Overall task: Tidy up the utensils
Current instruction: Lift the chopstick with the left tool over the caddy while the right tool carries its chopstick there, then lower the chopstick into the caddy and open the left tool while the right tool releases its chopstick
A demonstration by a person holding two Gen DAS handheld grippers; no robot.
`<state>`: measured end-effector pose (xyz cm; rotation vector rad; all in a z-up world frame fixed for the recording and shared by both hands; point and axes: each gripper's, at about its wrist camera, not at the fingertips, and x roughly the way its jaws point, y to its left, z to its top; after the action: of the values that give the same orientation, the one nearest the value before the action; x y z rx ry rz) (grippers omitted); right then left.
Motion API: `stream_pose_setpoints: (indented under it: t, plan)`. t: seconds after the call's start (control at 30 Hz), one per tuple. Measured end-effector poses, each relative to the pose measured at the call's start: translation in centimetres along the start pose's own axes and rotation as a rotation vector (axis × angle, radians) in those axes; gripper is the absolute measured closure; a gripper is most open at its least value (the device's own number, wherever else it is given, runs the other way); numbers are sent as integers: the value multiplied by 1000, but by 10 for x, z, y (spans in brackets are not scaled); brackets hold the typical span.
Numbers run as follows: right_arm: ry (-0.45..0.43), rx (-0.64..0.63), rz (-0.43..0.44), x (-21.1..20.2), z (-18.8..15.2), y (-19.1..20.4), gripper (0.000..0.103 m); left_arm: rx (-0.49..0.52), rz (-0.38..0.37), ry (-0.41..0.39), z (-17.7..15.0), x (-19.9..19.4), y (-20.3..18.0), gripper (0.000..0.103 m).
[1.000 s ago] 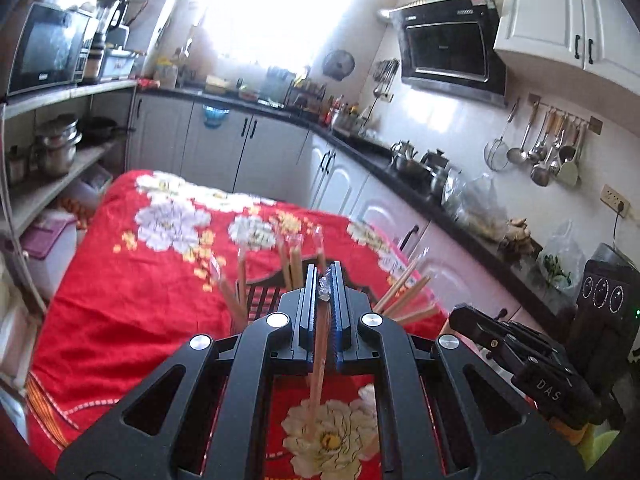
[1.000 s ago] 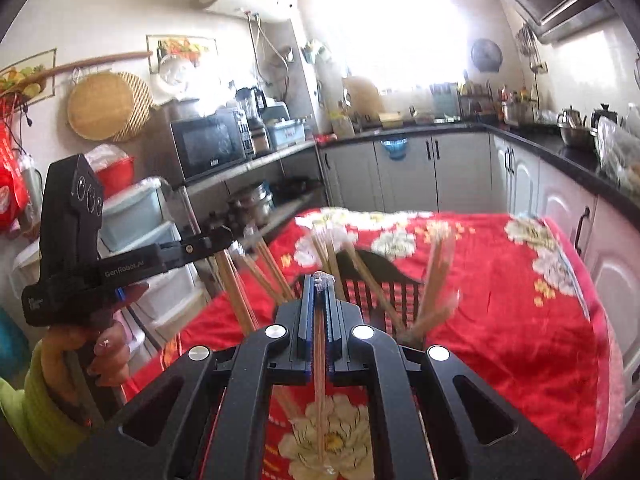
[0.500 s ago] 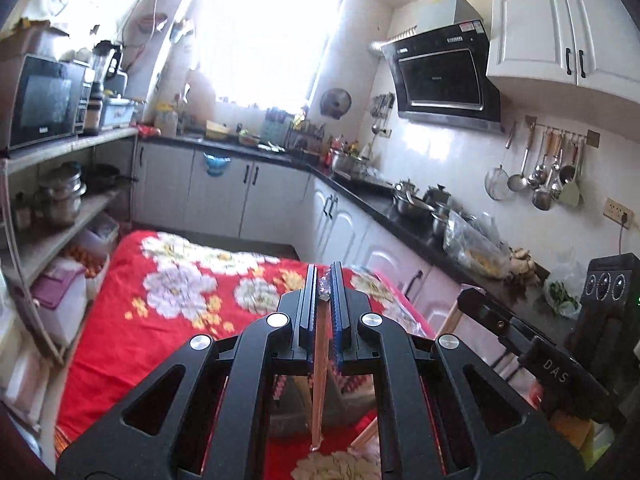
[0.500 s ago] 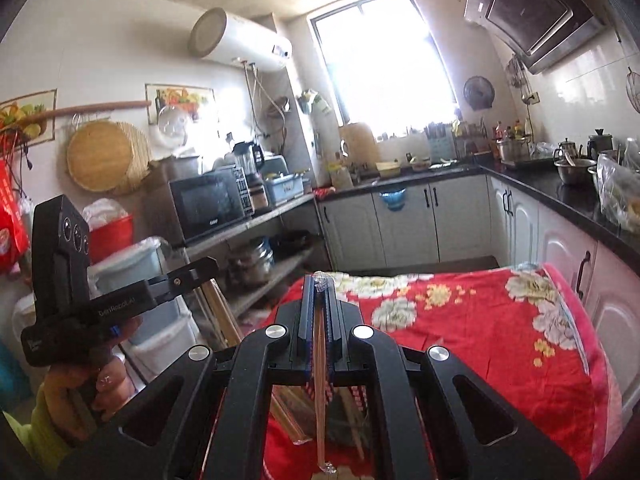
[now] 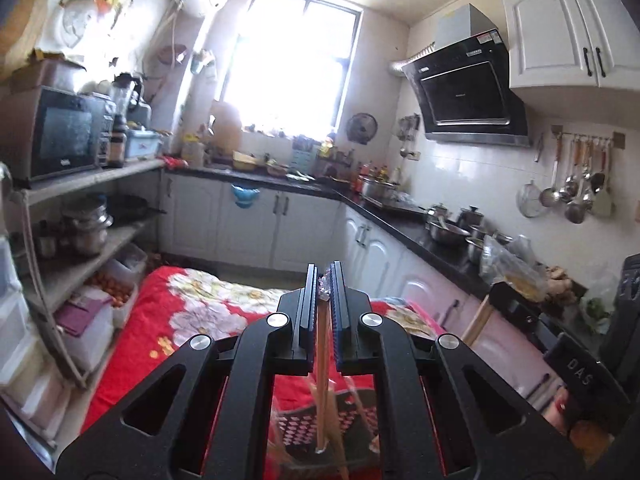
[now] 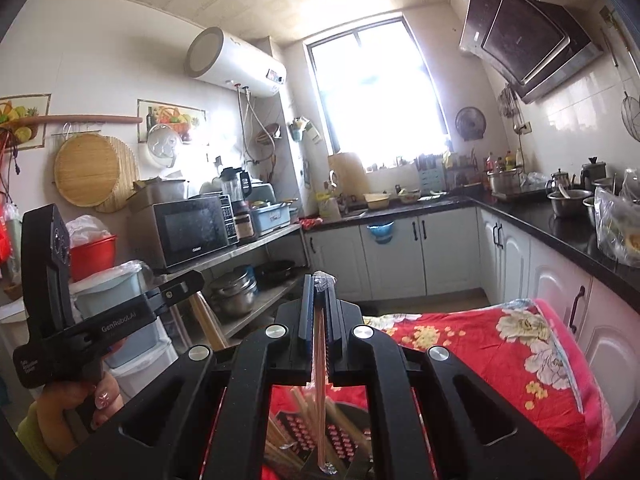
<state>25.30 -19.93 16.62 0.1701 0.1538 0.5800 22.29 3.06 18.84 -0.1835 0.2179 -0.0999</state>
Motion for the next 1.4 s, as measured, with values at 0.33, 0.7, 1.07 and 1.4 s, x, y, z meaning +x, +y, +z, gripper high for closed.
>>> stream_pose_setpoints:
  t: [0.33,0.7,1.07,1.4]
  plan:
    - [-12,-13,-27,18,-28,-11,98,15,47,2,-26,18,0,100]
    - [-60,-120,-44,25,-64,-2,98,25,56,30,-59,33,4,100]
    - [-60,-103,-60,23,-91,-9,98,28,47,43,-82,34,6,100]
    - [-55,-60,-71,11,-103,-18,98,28,45,76,-97,33,3,99]
